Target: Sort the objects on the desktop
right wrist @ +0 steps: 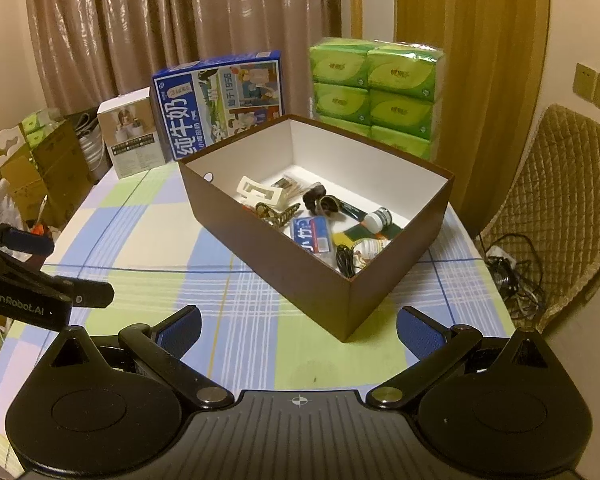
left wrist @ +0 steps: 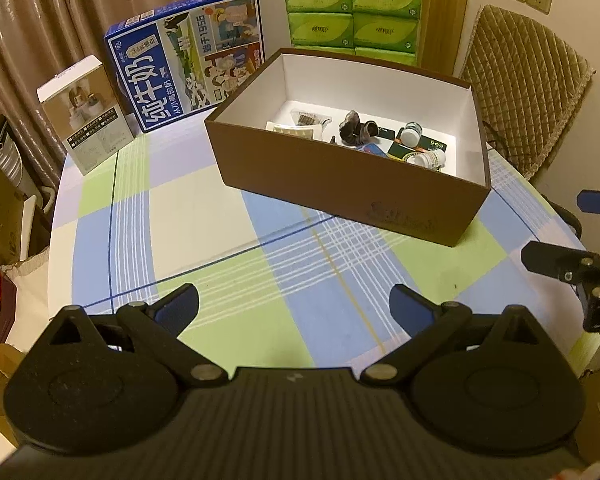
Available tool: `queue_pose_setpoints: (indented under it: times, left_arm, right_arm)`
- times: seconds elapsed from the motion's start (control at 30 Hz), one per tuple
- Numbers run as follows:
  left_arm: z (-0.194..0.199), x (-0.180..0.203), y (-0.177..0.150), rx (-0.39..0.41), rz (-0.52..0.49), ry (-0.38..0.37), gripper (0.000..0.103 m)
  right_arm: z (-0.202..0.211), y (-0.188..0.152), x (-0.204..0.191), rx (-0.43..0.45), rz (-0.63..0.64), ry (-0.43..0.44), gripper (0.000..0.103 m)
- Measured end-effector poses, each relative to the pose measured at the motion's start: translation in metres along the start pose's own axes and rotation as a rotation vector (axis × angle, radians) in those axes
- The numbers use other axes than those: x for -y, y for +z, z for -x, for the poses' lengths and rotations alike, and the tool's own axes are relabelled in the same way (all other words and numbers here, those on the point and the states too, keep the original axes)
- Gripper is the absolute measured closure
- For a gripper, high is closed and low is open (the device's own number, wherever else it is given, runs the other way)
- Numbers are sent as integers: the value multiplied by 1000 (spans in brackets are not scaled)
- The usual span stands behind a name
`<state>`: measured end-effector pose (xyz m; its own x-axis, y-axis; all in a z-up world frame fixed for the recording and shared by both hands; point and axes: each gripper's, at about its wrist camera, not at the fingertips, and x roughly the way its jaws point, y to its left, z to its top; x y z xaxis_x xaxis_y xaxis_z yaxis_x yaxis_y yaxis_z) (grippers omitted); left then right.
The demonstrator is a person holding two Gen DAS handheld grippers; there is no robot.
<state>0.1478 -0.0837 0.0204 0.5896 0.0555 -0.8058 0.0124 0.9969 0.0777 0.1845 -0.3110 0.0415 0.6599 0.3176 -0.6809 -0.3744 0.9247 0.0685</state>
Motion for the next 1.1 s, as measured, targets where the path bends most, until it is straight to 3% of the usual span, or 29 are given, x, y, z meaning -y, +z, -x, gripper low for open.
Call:
queue_pose_setpoints:
  times: [1.1]
  left_arm:
    - [-10,0,-10,-38,1,0,3]
  right_arm:
    - [-8,-7,-2,-42,8,-2,2]
